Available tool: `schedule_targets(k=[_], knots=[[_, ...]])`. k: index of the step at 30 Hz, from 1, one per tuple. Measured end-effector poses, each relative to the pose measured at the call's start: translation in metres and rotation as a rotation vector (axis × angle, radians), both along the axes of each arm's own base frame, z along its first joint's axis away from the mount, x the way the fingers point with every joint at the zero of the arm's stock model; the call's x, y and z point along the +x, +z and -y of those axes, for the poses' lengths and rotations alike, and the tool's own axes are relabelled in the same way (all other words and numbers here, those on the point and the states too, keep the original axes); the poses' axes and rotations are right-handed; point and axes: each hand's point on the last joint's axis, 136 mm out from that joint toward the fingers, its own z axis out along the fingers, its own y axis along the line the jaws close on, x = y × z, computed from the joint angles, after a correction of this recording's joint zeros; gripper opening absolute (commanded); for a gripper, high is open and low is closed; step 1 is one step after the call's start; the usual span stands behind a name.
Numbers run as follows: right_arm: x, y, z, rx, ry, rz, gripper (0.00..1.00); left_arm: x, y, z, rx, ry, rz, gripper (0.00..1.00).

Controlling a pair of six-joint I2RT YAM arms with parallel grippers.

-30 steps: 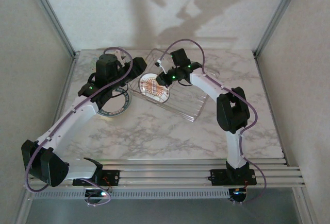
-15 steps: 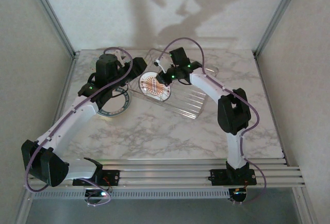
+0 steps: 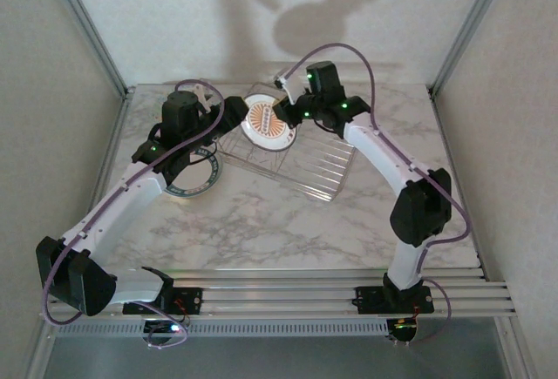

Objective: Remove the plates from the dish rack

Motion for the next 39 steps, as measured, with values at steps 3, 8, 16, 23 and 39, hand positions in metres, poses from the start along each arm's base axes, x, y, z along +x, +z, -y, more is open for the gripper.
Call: schedule_targets(k=[3, 8, 16, 23, 39], knots=[[0.004, 0.015, 0.02, 0.042, -0.059, 0.0, 0.0, 0.002, -0.001, 0.001, -0.004, -0.002, -0.001, 0.63], [0.013, 0.037, 0.054, 0.122, -0.163, -0.025, 0.0, 0.009, -0.014, 0.01, -0.005, -0.016, -0.028, 0.64], [0.026, 0.06, 0.104, 0.324, -0.336, -0.154, 0.0, 0.017, -0.021, 0.052, -0.044, -0.119, -0.048, 0.65], [0.031, 0.069, 0.119, 0.533, -0.403, -0.325, 0.0, 0.025, -0.026, 0.088, -0.12, -0.204, -0.062, 0.65], [0.026, 0.068, 0.112, 0.73, -0.386, -0.559, 0.0, 0.043, -0.016, 0.113, -0.314, -0.247, -0.064, 0.14]])
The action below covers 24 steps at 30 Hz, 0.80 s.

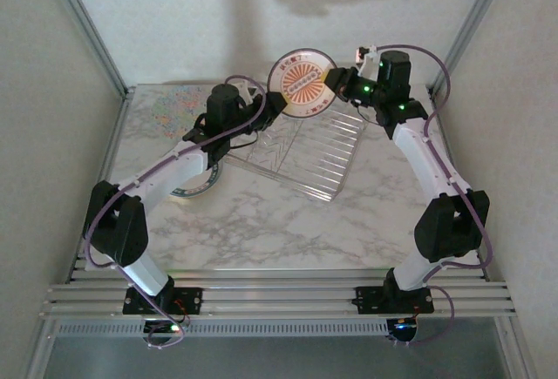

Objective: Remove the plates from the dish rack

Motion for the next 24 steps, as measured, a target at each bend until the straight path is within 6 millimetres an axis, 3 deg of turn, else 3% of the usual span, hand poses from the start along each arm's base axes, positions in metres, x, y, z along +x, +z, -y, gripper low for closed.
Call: schedule_targets(k=[3, 7, 16, 20, 24], knots=[[0.002, -0.003, 0.003, 0.014, -0.005, -0.009, 0.0, 0.0, 0.006, 0.001, -0.047, -0.001, -0.02, 0.0], [0.002, 0.002, 0.003, 0.027, 0.003, 0.007, 0.0, 0.001, 0.011, 0.001, -0.08, 0.005, -0.035, 0.0], [-0.004, 0.006, 0.006, -0.019, -0.005, 0.04, 0.46, 0.003, 0.011, -0.002, -0.101, 0.008, -0.03, 0.0], [-0.016, 0.018, 0.015, -0.072, -0.04, 0.102, 0.53, 0.006, 0.004, -0.012, -0.121, 0.028, -0.053, 0.0], [-0.031, 0.029, 0.026, -0.122, -0.08, 0.177, 0.54, 0.005, 0.001, -0.029, -0.145, 0.061, -0.075, 0.0]])
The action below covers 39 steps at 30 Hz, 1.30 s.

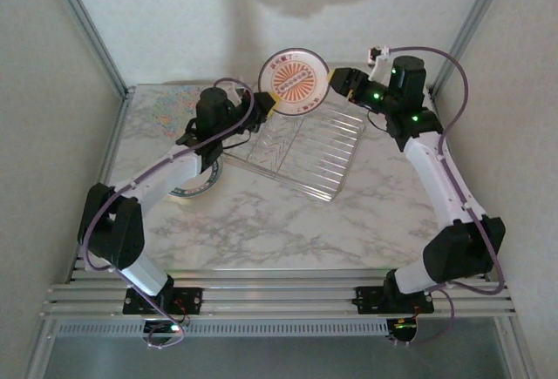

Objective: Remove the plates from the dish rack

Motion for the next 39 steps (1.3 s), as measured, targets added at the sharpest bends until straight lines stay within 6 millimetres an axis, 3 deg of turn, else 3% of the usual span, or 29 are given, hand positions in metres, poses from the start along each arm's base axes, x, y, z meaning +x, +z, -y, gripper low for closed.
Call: schedule_targets(k=[6, 14, 19, 24, 30, 39], knots=[[-0.025, 0.009, 0.0, -0.114, -0.004, 0.152, 0.57, -0.008, 0.002, -0.041, -0.041, 0.075, -0.027, 0.0], [-0.085, -0.003, -0.047, -0.35, 0.194, 0.452, 0.68, -0.031, -0.003, -0.127, -0.066, 0.252, -0.061, 0.0], [-0.105, -0.004, -0.064, -0.439, 0.278, 0.574, 0.68, -0.058, -0.036, -0.185, -0.038, 0.417, -0.165, 0.0], [-0.12, -0.012, -0.08, -0.489, 0.362, 0.629, 0.69, -0.092, -0.08, -0.228, 0.016, 0.579, -0.307, 0.0], [-0.131, -0.022, -0.093, -0.521, 0.428, 0.654, 0.68, -0.126, -0.127, -0.251, 0.094, 0.696, -0.477, 0.0], [-0.133, -0.034, -0.097, -0.54, 0.47, 0.64, 0.69, -0.148, -0.178, -0.259, 0.162, 0.739, -0.631, 0.0]])
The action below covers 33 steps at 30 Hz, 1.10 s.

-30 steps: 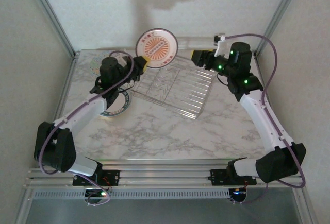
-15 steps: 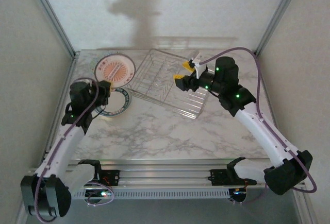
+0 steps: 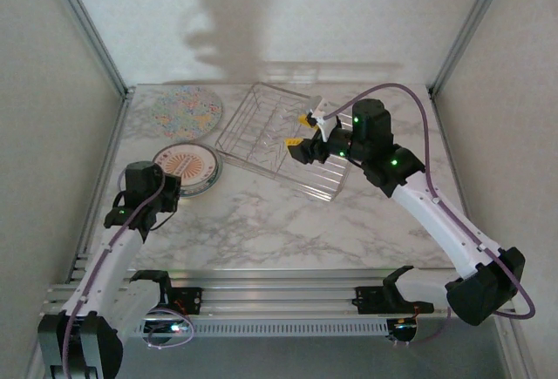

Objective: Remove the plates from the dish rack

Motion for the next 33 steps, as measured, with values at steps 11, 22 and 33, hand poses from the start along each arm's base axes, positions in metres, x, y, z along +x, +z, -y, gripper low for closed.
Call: schedule_targets(k=[11, 22, 33], knots=[[-0.017, 0.002, -0.009, 0.027, 0.095, -0.028, 0.71, 0.001, -0.039, -0.002, -0.007, 0.016, -0.084, 0.0], [-0.019, 0.002, -0.011, 0.028, 0.101, -0.031, 0.71, 0.014, -0.045, -0.004, -0.021, 0.035, -0.065, 0.01], [-0.018, 0.003, -0.013, 0.027, 0.103, -0.033, 0.72, 0.02, -0.048, -0.003, -0.029, 0.037, -0.059, 0.22]])
